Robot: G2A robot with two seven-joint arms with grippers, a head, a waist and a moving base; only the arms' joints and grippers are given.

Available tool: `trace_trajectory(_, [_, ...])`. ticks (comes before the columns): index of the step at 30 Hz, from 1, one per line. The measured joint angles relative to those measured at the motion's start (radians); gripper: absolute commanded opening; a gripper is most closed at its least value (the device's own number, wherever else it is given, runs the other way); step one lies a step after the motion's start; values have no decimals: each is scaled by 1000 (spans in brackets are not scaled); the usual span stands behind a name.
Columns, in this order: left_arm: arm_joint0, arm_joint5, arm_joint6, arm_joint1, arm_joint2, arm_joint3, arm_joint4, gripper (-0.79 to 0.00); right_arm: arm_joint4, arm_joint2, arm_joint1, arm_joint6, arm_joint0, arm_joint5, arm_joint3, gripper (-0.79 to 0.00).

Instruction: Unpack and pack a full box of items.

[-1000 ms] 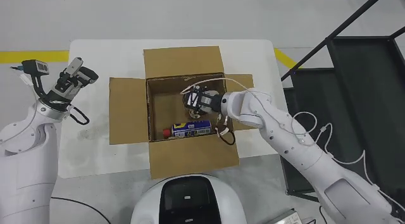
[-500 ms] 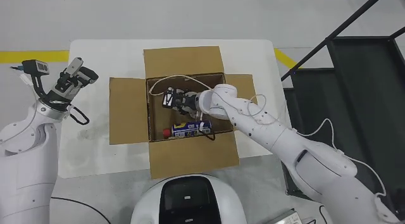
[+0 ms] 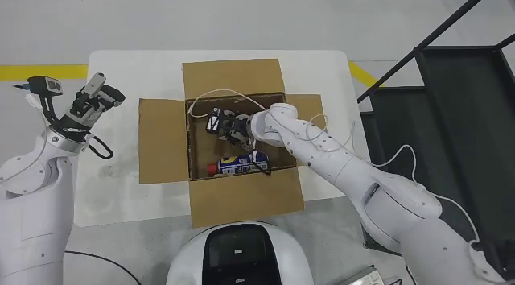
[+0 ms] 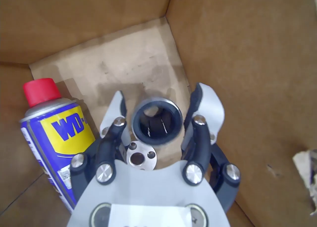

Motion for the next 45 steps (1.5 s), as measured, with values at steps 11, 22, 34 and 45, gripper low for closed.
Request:
trace_trajectory(11, [0,0,0,0,0,0,0,0,-59,221,135,-20,-153,-178,-329,0])
trace_trajectory(22, [1,35,-45,17,17,50,141,0,233,635,287,225,-522,-336,-790,0])
trace_trajectory(34, [-25,-54,-210,29,88,130,129,0,464,789,322,319,-617,-307,-838,0])
trace_trajectory(45, [-48,-68,-339,28,146,66,-80,0,470,793,322,311,-622,-300,-837,0])
